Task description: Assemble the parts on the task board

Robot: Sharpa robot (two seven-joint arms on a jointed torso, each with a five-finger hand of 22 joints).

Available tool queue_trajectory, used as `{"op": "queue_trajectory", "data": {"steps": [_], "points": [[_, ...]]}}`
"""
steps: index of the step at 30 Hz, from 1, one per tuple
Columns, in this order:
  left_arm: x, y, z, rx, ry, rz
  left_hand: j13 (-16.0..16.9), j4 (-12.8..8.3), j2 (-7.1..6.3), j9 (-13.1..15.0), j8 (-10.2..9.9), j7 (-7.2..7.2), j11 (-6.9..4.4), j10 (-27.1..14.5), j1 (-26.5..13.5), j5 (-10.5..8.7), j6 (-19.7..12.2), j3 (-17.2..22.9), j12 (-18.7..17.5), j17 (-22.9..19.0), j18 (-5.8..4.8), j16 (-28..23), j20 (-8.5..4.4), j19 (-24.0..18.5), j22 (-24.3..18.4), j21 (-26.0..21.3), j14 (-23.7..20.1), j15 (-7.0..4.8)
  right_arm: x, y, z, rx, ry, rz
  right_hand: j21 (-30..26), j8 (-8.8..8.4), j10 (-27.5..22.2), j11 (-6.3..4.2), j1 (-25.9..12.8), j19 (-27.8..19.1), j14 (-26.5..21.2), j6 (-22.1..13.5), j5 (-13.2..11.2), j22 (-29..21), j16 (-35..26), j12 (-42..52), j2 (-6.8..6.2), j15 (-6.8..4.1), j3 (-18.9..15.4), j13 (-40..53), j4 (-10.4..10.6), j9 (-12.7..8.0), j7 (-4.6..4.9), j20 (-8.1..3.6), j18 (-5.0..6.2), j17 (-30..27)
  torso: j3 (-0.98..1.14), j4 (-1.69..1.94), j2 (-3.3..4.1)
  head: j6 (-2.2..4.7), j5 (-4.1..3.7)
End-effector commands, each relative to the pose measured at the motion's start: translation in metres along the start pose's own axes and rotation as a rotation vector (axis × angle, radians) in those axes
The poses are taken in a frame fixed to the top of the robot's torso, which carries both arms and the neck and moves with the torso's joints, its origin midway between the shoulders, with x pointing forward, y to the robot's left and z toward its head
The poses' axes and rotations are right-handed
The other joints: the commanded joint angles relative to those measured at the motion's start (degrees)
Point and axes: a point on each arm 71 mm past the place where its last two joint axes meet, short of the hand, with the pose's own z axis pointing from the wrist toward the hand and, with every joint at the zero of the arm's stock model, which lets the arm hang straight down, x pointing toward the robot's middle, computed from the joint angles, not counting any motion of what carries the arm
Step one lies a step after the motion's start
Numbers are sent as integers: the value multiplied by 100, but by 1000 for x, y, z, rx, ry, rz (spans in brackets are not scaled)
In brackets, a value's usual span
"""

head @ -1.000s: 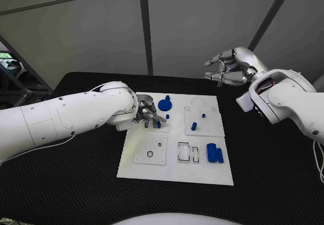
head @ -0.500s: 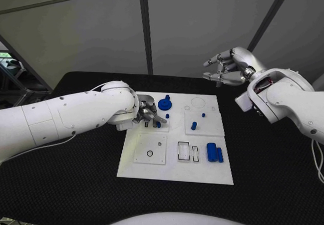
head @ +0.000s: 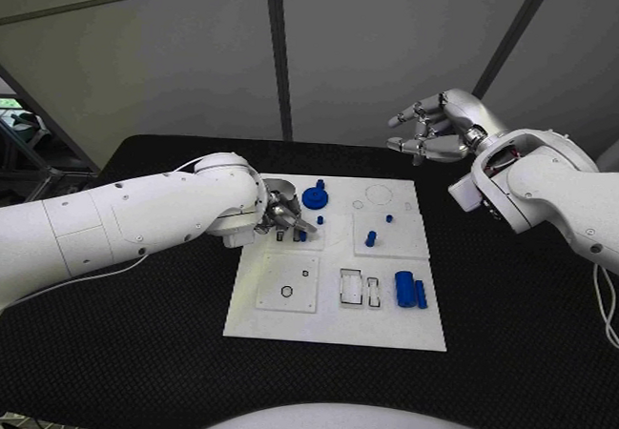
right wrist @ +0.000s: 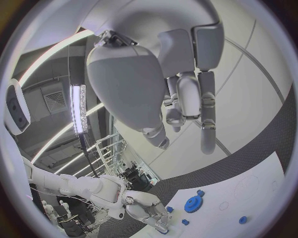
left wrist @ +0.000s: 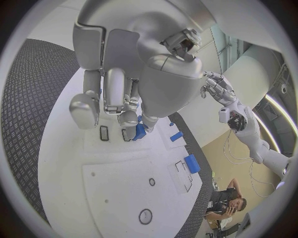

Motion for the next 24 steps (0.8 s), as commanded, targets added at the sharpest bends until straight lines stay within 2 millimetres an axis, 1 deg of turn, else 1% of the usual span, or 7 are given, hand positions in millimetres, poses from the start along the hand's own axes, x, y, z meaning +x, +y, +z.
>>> {"op": "queue_trajectory", "data": {"steps": [1, 8, 14, 15, 19, 20, 24], "points": [[1, 0, 0, 1, 14, -23, -10, -85, 23, 26, -3, -16, -38, -21, 144, 13, -69, 219, -35, 825, -147, -28, 2, -57, -10, -21, 389, -47, -1, 0, 1, -3, 2, -4, -35, 26, -55, -12, -66, 30, -41, -38, 35, -6, -37, -44, -1, -12, 11, -14, 16, -6, -9, 6, 74, -9, 1, 5, -1, -11, 6], [1, 0, 0, 5, 26, -56, -35, -259, -209, 122, -57, -16, -50, -50, 275, 18, -132, 1161, -127, 830, -145, -36, -24, -77, 25, -32, 388, -56, -1, -1, 1, 2, 1, -5, -39, 30, -61, -12, -64, 29, -44, -36, 41, -9, -43, -47, -3, -12, 16, -19, 16, -5, -9, 7, 74, -16, 3, -1, 0, -21, 15], [2, 1, -1, 12, 33, -95, -58, -452, -822, 294, -42, 14, -48, -19, -26, 12, -155, 2802, -200, 835, -143, -48, -12, -88, 77, -47, 388, -29, -1, -2, 1, 4, 2, -6, -42, 34, -66, -13, -62, 28, -46, -35, 48, -10, -47, -49, -4, -12, 21, -23, 17, -4, -10, 7, 74, -20, 1, 0, 0, -30, 15], [2, 1, -1, 12, 30, -102, -48, -509, -1042, 358, -18, 28, -44, 9, -215, -10, -170, 3211, -194, 841, -152, -47, 8, -88, 92, -51, 391, -24, -1, -2, 1, 5, 3, -6, -44, 36, -71, -12, -62, 28, -50, -35, 53, -12, -54, -52, -5, -11, 23, -28, 18, -4, -10, 7, 74, -28, -1, 5, -1, -31, 15], [0, 2, -2, 15, 13, -125, -28, -619, -1192, 468, 46, 18, -26, 53, -450, 0, -161, 3800, -179, 846, -146, -49, 8, -84, 119, -55, 393, -27, -2, -3, 2, 9, 4, -7, -45, 36, -72, -12, -62, 27, -51, -35, 54, -12, -56, -53, -5, -11, 24, -29, 18, -4, -10, 7, 74, -30, -3, 23, 1, -17, -14], [0, 2, -3, 15, 8, -129, -4, -721, -1307, 562, 94, 17, -26, 85, -670, -6, -176, 4161, -161, 854, -150, -48, 15, -78, 143, -60, 396, -28, -2, -4, 2, 9, 4, -8, -45, 36, -72, -12, -62, 27, -51, -35, 54, -12, -56, -53, -5, -11, 24, -29, 18, -4, -10, 7, 74, -30, -2, 24, 1, -18, -9], [-1, 3, -5, 14, -22, -147, 40, -817, -1344, 634, 132, 11, -27, 123, -792, -9, -181, 4359, -125, 877, -151, -34, 11, -63, 179, -54, 405, -33, -2, -5, 2, 13, 6, -9, -50, 40, -87, -11, -66, 26, -56, -38, 63, -15, -68, -64, -8, -10, 27, -44, 23, -4, -9, 8, 74, -44, 3, 17, -2, -28, 10]]}}
